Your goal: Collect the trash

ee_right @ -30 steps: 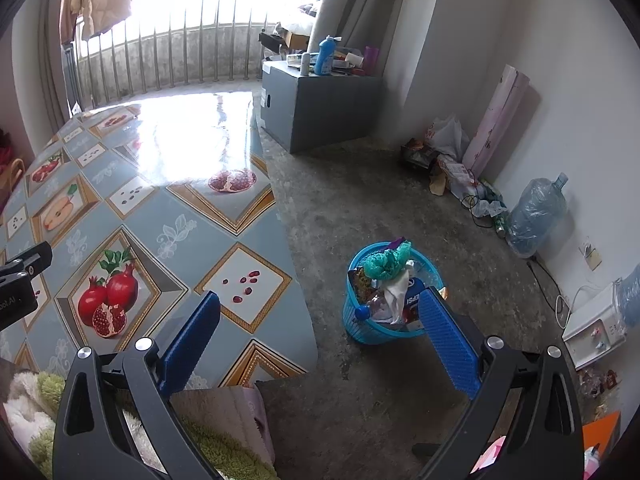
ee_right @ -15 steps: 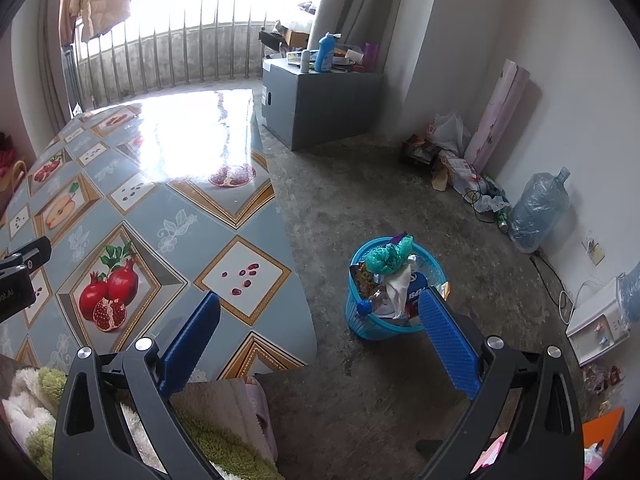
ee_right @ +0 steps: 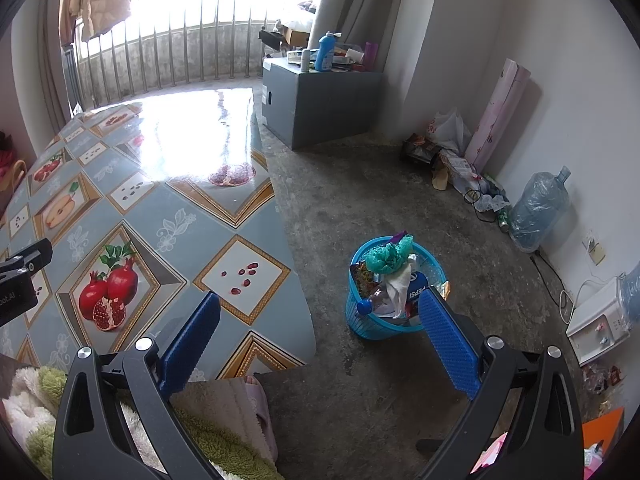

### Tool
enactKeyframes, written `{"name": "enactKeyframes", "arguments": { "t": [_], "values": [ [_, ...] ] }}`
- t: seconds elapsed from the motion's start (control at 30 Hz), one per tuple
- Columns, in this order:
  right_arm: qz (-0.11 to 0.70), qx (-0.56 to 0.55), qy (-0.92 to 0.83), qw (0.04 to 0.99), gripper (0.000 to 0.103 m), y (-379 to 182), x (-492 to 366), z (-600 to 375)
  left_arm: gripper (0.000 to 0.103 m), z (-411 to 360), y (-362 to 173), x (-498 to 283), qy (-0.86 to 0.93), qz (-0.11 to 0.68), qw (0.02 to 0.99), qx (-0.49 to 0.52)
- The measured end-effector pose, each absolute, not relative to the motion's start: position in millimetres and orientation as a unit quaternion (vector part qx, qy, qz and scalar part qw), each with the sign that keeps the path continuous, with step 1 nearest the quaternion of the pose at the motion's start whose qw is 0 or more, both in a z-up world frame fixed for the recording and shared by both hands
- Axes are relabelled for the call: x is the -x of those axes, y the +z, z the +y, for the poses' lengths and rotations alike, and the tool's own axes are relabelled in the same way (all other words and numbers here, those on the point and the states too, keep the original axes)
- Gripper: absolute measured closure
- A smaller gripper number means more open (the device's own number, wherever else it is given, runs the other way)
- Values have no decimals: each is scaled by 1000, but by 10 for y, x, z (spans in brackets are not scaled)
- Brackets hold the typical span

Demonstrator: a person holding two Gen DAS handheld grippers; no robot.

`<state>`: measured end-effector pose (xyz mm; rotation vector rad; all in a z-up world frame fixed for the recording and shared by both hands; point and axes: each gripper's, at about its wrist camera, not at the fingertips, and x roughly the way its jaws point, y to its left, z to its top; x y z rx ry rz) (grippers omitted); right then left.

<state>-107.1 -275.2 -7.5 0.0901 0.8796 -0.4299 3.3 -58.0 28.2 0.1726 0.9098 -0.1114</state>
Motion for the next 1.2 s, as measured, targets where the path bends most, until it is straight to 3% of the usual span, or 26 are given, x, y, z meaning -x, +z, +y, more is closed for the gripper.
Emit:
{"name": "enactKeyframes", "arguments": {
  "t": [1.2],
  "values": [
    [424,-39,-204,882,7,-80,1065,-2768,9,-556,234,-60,-53,444,890,-88]
  ]
}}
